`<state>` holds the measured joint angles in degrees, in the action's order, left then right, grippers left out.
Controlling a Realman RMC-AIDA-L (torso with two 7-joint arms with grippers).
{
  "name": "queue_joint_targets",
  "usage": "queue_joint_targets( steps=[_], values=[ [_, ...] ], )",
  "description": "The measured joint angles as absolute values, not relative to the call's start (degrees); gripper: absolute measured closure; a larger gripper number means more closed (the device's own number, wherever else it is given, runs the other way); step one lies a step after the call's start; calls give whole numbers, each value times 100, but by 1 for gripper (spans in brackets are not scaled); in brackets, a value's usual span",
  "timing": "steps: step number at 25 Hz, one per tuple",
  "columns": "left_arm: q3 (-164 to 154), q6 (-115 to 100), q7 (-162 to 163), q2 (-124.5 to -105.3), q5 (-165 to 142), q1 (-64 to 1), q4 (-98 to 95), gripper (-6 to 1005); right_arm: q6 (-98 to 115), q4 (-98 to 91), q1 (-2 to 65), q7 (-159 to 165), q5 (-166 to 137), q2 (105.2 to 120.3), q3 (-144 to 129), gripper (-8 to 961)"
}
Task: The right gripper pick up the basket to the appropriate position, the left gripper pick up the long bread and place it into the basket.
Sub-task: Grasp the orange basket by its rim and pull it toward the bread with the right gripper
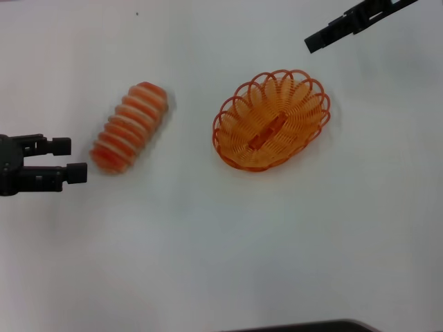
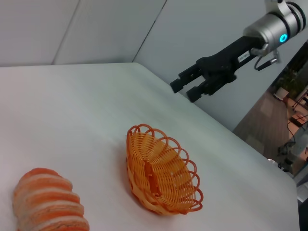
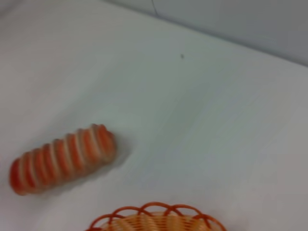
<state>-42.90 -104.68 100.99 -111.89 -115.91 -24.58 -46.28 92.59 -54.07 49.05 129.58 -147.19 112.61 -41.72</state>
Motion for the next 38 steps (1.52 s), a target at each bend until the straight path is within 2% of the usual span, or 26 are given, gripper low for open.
queue_joint_targets(
  steps=[2, 10, 20, 34, 38],
  values=[
    [-4289, -10467, 10099, -11188, -11592, -2459, -4626, 125, 9018, -5317, 5037, 13046, -15043, 11353, -4331, 178],
    [-4286, -10411, 10098, -11189, -11643, -2465, -4608, 124, 7909, -4480, 5091, 13280, -15116, 11551, -5229, 178],
    [-4264, -10376, 10098, -11198, -11723, -2523, -4596, 124, 7138, -3858, 5100, 13319, -15132, 11594, -5458, 207],
    [-4289, -10317, 10098, -11206, -11727, -2523, -4587, 124, 7102, -3786, 5054, 13317, -15129, 11673, -5466, 656],
    [-4289, -10317, 10098, -11206, -11726, -2498, -4587, 124, 7148, -3783, 5045, 13300, -15095, 11696, -5423, 818]
  ],
)
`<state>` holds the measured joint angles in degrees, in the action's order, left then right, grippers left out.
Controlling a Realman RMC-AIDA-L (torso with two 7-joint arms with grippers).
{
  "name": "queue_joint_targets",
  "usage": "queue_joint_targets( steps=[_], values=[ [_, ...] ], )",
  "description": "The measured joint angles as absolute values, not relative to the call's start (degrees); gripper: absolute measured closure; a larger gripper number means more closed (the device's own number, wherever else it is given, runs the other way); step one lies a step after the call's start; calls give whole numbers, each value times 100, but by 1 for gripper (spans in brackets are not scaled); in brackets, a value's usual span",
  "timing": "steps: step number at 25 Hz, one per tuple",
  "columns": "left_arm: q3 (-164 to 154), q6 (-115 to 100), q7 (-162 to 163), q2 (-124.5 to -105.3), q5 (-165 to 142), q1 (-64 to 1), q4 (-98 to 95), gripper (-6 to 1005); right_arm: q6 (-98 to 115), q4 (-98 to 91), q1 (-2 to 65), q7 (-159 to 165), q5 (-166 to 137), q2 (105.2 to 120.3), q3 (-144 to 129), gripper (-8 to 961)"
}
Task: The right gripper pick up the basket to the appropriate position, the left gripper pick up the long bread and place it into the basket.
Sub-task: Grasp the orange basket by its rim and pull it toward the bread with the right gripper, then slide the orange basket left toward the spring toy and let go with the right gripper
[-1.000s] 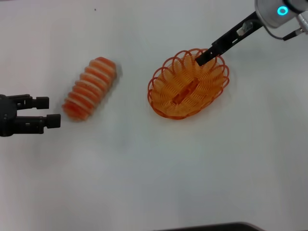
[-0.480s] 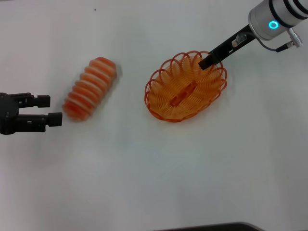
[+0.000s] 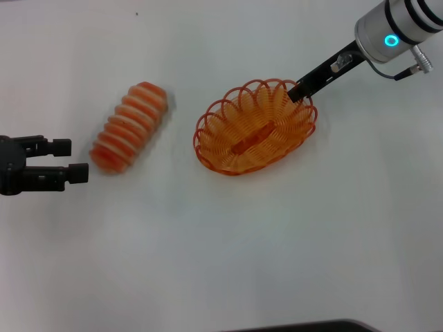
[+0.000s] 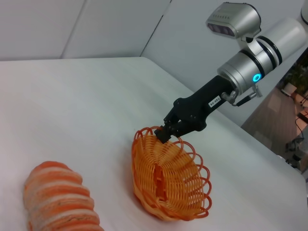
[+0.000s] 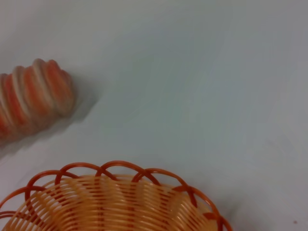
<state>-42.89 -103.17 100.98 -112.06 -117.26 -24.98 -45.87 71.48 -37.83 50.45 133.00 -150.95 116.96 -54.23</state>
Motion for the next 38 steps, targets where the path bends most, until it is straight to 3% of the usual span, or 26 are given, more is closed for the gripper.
queue_joint_targets(
  steps=[1, 6, 12, 15, 19, 31, 38],
  values=[
    [-4289, -10317, 10097, -11206, -11726, -2495, -4587, 124, 7193, -3783, 5043, 13295, -15084, 11697, -5389, 858],
    [-4265, -10319, 10097, -11205, -11724, -2491, -4588, 124, 7701, -4004, 4842, 13114, -14777, 11679, -4898, 883],
    [-4285, -10273, 10098, -11191, -11733, -2518, -4587, 124, 8182, -3961, 4208, 12813, -13358, 11399, -4382, 887],
    [-4268, -10242, 10097, -11192, -11808, -2569, -4591, 124, 8168, -3765, 3920, 12786, -12940, 11346, -4282, 886],
    [-4280, -10214, 10097, -11201, -11870, -2655, -4586, 125, 7886, -3437, 3725, 12743, -12699, 11420, -4195, 885],
    [-4268, -10159, 10097, -11200, -11987, -2775, -4588, 125, 7149, -3178, 3494, 12752, -12662, 11830, -3972, 883],
    [-4248, -10151, 10098, -11204, -12024, -2786, -4588, 125, 7320, -3191, 3441, 12761, -12658, 11805, -3844, 733]
  ],
)
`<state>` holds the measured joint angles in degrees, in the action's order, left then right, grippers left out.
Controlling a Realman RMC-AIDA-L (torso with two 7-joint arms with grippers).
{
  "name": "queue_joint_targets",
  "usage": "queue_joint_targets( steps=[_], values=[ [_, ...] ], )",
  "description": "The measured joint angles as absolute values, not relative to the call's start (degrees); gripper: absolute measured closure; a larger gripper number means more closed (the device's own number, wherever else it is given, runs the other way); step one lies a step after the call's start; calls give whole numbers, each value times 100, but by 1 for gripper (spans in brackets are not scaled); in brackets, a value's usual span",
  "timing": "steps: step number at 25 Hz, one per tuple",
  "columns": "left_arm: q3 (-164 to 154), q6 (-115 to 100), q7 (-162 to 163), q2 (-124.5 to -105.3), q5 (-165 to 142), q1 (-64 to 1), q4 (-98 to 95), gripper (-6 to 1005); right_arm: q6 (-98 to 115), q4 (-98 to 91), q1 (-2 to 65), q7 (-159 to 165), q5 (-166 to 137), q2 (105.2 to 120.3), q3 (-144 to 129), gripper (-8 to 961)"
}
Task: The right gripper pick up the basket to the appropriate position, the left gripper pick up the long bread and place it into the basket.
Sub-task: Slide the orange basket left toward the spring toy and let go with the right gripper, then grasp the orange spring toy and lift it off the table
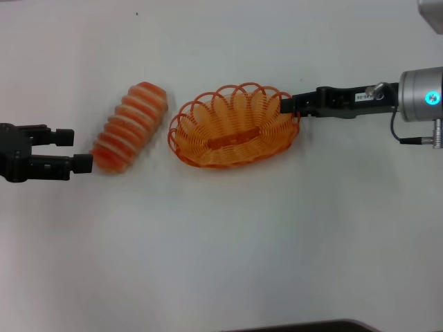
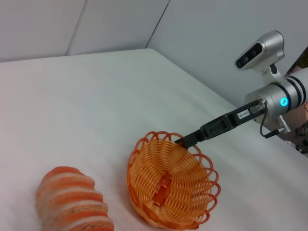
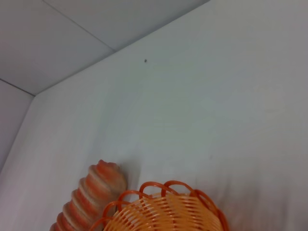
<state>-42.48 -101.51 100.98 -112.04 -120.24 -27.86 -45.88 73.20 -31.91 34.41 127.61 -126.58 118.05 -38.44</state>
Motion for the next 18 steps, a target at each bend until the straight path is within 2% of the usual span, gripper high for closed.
queue_joint_targets(
  steps=[9, 11, 15, 18],
  values=[
    [-4229, -10089, 10174, -11207, -12024, -2801, -4620, 126, 8634, -4350, 3016, 11711, -11830, 11603, -3234, 294],
    [-4240, -9993, 10249, -11216, -12024, -2814, -4624, 126, 9290, -4661, 2951, 10943, -11649, 11619, -3248, 281],
    [-4296, -9744, 10580, -11240, -12026, -2885, -4661, 126, 10216, -5142, 2876, 9653, -11796, 11745, -3333, 254],
    [-4296, -9467, 10995, -11385, -12259, -2991, -4935, 126, 10321, -5205, 2882, 9266, -12232, 11771, -3543, 233]
  ],
)
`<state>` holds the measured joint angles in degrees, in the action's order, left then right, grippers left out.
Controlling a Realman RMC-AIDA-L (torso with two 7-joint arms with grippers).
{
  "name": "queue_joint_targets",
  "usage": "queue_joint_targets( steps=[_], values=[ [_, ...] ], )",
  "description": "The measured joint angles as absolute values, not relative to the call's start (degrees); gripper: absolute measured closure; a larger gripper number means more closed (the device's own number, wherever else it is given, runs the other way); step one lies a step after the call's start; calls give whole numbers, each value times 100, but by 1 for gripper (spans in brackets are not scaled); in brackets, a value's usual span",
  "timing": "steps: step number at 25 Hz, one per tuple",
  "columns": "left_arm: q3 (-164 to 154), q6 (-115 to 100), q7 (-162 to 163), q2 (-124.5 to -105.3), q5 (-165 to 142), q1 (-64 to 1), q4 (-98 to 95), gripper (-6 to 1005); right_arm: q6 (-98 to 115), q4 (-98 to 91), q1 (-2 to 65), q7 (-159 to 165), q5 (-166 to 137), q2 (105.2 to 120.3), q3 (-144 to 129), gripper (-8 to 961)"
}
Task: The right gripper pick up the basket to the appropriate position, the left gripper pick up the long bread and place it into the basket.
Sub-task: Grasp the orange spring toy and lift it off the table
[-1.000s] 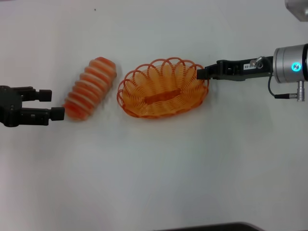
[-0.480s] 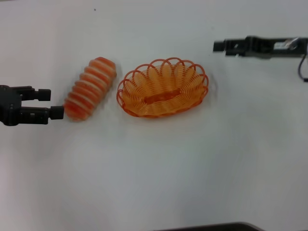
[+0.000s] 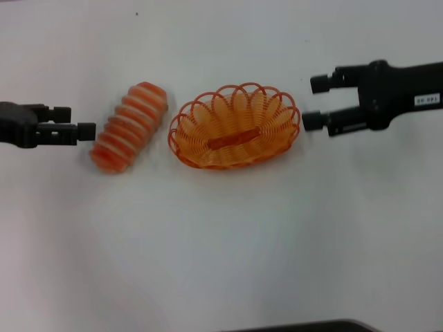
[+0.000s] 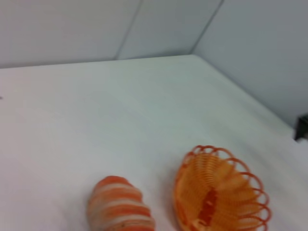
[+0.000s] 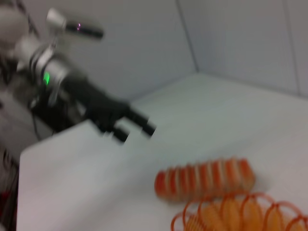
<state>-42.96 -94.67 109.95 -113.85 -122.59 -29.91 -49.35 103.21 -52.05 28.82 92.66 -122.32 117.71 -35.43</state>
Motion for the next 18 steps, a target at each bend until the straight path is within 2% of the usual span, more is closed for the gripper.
queue_joint_targets(
  steps=[2, 9, 11, 18],
  values=[
    [-4302, -9344, 11138, -11512, -12459, -3056, -5135, 126, 10270, -5181, 2911, 9159, -12510, 11786, -3675, 220],
    [-4551, -8547, 11455, -12338, -13574, -3288, -6105, 126, 9930, -5059, 2926, 9157, -12726, 11859, -3717, 76],
    [-4950, -8241, 11597, -12403, -13751, -3335, -6088, 125, 9890, -4979, 2926, 9169, -12727, 11855, -3718, 67],
    [-5859, -7360, 11848, -12408, -13779, -3307, -5899, 130, 9825, -4845, 2935, 9175, -12727, 11863, -3718, 67]
  ],
)
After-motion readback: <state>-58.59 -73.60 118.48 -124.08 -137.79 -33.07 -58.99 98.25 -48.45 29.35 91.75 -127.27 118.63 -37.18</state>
